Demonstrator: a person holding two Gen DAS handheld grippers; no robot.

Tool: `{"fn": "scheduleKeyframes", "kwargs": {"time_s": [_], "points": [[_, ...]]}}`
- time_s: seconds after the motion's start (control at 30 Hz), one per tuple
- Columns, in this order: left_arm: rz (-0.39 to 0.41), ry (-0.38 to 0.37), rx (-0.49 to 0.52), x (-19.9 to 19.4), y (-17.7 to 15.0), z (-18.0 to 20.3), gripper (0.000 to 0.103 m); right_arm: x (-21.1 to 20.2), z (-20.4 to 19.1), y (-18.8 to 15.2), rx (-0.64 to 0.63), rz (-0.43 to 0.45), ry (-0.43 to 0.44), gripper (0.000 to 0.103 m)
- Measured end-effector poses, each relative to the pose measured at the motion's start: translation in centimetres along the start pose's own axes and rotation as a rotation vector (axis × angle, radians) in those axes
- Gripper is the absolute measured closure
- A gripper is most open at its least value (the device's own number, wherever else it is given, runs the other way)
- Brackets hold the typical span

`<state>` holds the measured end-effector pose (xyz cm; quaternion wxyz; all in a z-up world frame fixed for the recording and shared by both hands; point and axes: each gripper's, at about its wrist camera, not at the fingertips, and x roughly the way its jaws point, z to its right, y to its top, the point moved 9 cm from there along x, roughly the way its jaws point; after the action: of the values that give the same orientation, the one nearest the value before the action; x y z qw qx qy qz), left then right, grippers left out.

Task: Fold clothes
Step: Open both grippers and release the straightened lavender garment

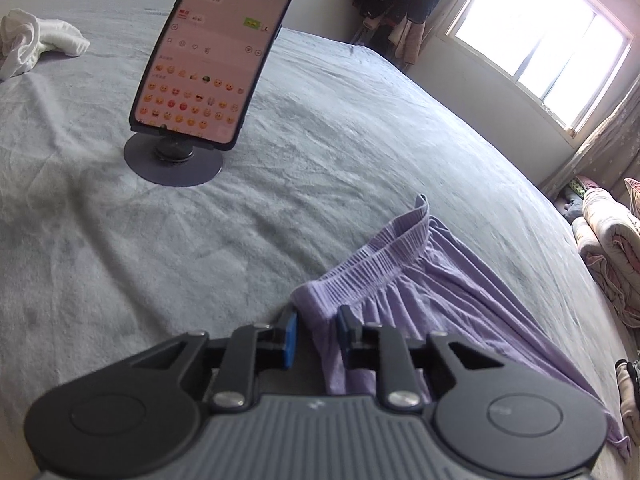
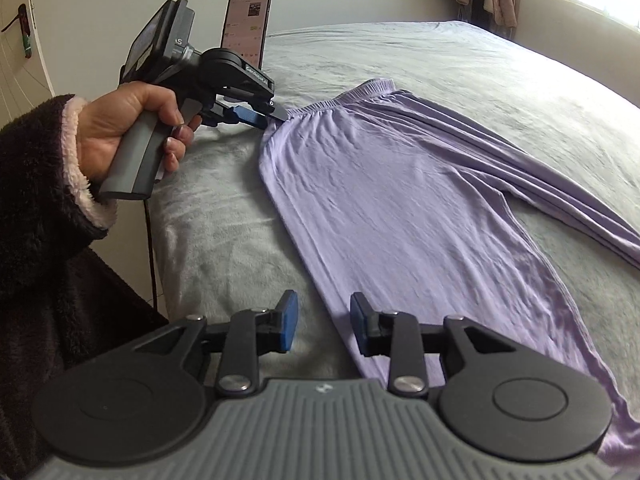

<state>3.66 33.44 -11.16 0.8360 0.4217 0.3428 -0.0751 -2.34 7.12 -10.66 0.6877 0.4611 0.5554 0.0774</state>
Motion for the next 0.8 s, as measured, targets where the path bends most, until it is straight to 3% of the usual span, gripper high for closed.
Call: {"fn": "scheduleKeyframes", "kwargs": {"time_s": [0.17,0.23,0.3,0.7,0.8], "points": [[0.024,-0.011,0.015,0.1,0.0,-0.3,0.095,2.4,0.0,1.1,-0.031,0.031,-0.091,0.074],[0.035,-0.012,0.025,0.0,0.0,-0.5,0.097,3.1,-0.1,1.3,-0.033,0.028,-0.093,0.096],[0.045,-0.013,0.035,-0.2,0.0,-0.6,0.097,3.2,-0.4,1.5,-0.041,0.027,-0.101,0.099],[0.047,-0.007,0.050,-1.4,-0.4,-2.6,0.097,3.0,-1.7,1.2,-0.020,0.011,-0.050,0.099],[0.047,0.002,0.072,-1.5,-0.4,-2.3,0.091,2.9,-1.5,1.2,0.008,0.016,-0.046,0.094]]}}
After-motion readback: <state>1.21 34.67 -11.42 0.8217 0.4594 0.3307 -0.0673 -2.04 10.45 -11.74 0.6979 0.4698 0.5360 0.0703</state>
